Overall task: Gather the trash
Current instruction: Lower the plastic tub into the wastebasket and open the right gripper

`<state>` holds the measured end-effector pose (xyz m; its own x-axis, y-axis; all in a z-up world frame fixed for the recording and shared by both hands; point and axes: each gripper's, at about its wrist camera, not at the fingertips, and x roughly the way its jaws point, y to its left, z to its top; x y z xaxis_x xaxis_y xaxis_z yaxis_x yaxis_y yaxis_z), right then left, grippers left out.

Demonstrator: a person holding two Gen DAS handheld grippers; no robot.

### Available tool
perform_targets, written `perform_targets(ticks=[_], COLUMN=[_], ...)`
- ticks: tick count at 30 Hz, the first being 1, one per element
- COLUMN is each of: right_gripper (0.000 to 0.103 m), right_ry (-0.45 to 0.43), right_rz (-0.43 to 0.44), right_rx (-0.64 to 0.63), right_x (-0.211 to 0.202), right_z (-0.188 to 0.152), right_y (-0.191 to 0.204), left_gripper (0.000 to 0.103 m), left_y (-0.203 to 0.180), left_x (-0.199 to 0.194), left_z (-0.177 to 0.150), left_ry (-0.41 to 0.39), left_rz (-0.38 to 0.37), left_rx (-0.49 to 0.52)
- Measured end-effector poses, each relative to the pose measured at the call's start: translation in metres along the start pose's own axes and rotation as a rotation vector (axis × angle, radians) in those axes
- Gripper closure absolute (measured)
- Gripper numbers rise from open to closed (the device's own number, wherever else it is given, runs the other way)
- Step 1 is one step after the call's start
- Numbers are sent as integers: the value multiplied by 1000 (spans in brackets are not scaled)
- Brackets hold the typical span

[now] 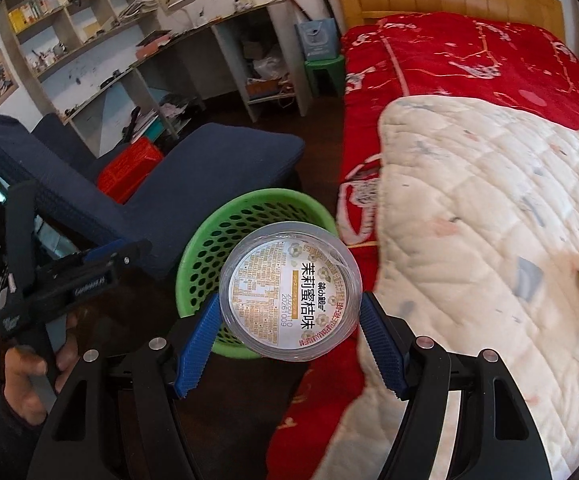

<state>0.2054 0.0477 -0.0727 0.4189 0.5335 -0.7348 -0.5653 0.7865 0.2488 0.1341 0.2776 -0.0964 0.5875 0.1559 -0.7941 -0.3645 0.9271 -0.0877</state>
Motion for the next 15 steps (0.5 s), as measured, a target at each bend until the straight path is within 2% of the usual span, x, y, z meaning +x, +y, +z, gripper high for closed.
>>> perform_targets(ticks=[12, 14, 15], right_gripper=[35, 33, 29], right_ry=[52, 53, 52], right_rz=[47, 57, 59], right_rx=[-22, -19, -17], right_x=[58, 65, 67], right_z=[23, 27, 27], right_y=[38, 41, 42], left_gripper=[43, 42, 42], left_y=[23, 23, 23], left_x=[-3, -1, -1], left_z=[-11, -12, -12], left_ry=[1, 3, 4], left_rz=[10, 9, 9], left_rx=[-32, -34, -34])
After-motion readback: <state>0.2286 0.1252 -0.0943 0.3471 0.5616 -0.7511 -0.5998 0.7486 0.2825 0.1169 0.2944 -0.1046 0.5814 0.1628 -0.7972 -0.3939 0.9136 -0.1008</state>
